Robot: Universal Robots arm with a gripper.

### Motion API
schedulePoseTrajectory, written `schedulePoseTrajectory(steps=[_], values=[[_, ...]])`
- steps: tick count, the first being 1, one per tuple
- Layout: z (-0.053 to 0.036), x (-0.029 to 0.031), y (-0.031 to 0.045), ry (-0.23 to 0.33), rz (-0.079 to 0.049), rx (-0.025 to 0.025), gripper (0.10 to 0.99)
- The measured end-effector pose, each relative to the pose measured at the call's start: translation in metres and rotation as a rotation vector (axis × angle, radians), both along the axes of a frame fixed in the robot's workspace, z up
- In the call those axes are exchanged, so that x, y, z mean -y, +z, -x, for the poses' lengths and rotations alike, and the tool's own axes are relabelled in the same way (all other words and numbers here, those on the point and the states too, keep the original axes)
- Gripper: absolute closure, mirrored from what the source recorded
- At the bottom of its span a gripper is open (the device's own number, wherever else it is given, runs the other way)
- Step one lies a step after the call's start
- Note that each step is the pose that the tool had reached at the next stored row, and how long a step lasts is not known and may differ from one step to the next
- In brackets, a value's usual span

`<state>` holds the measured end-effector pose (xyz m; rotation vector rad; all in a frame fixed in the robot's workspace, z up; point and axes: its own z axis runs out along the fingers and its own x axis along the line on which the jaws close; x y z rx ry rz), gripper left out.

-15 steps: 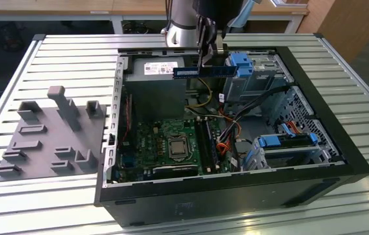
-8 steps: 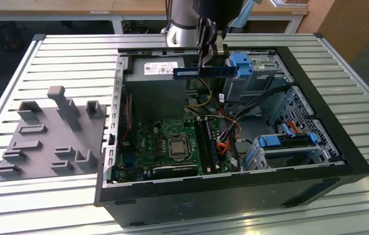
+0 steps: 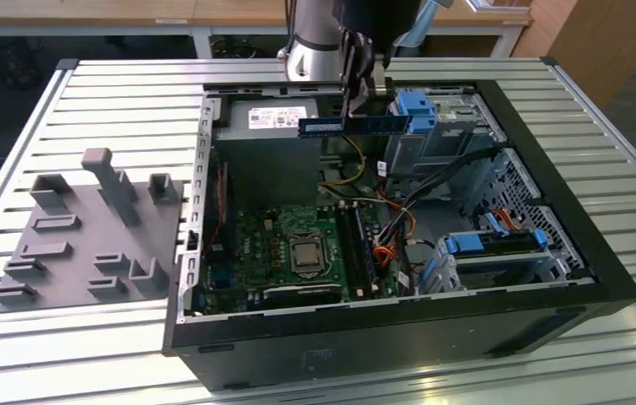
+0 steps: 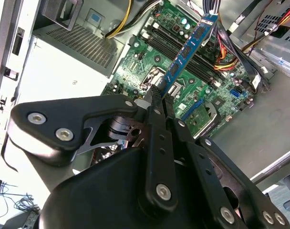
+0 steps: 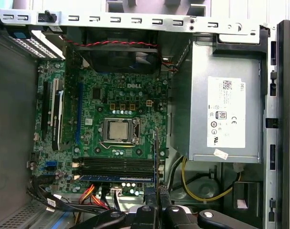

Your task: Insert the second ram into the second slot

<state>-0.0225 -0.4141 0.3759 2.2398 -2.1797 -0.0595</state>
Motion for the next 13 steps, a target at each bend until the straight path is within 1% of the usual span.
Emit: schedulePoseTrajectory(steps=[13], values=[[0.0, 0.0025, 0.0, 0.0, 0.002, 0.0, 0.949]])
